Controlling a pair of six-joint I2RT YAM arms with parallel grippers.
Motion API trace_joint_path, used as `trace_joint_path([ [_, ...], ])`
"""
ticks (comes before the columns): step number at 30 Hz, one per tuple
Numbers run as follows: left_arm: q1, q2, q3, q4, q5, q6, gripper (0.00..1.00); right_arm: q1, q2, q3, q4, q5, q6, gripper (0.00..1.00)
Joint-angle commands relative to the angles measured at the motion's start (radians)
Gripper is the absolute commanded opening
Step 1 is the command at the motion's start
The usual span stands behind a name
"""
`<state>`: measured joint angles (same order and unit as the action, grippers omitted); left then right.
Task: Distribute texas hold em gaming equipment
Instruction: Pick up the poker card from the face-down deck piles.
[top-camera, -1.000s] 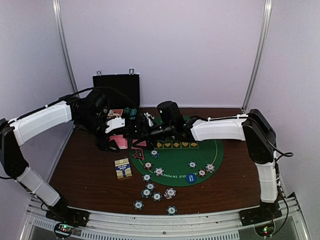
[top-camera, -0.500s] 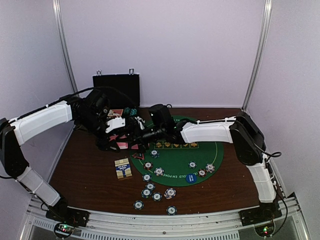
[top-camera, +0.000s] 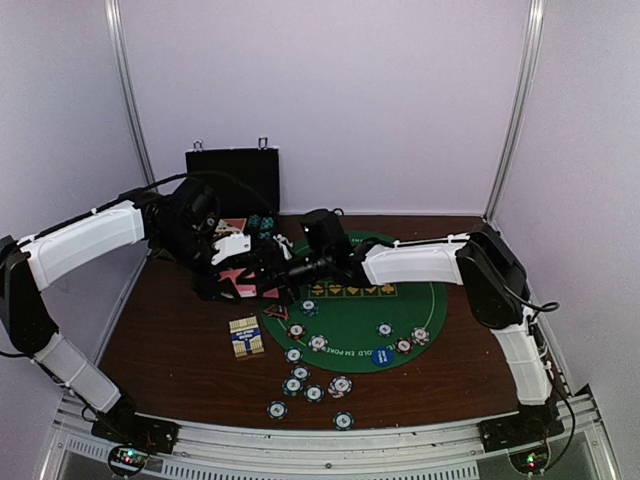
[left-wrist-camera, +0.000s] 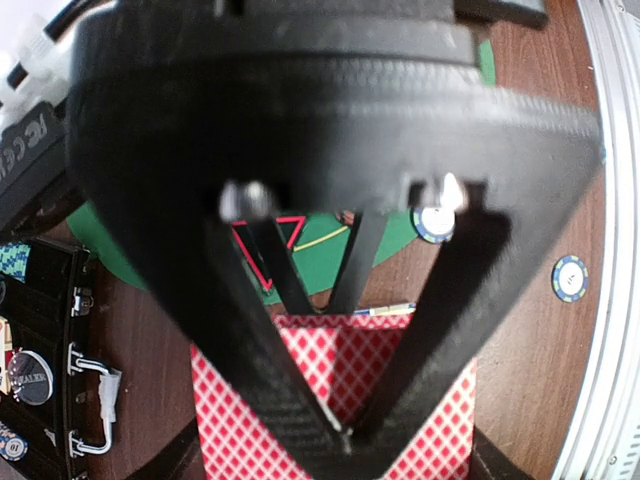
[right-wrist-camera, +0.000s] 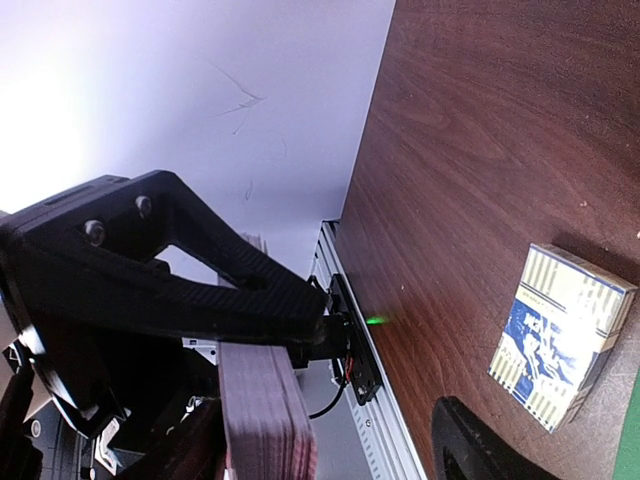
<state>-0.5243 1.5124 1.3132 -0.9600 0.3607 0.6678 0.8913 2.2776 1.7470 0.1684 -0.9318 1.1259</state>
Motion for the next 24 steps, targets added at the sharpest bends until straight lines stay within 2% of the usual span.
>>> trace_joint_path([
  [1,0.001,-0.014,0.033,0.005,0.039,-0.008,0.27,-0.040,-0.054,-0.049,-0.096,0.035,-0.061,0.70],
  [4,0.001,-0.014,0.032,0.006,0.035,-0.008,0.27,-0.051,-0.082,-0.064,-0.160,0.043,-0.109,0.68],
  [11,0.001,-0.012,0.029,0.005,0.031,-0.004,0.26,-0.058,-0.148,-0.109,-0.152,0.044,-0.108,0.61],
  [19,0.001,-0.004,0.030,0.006,0.029,-0.003,0.26,-0.048,-0.209,-0.174,0.036,0.020,0.023,0.53],
  [24,0.001,0.001,0.035,0.006,0.027,-0.002,0.26,-0.036,-0.209,-0.172,0.059,0.006,0.045,0.49],
])
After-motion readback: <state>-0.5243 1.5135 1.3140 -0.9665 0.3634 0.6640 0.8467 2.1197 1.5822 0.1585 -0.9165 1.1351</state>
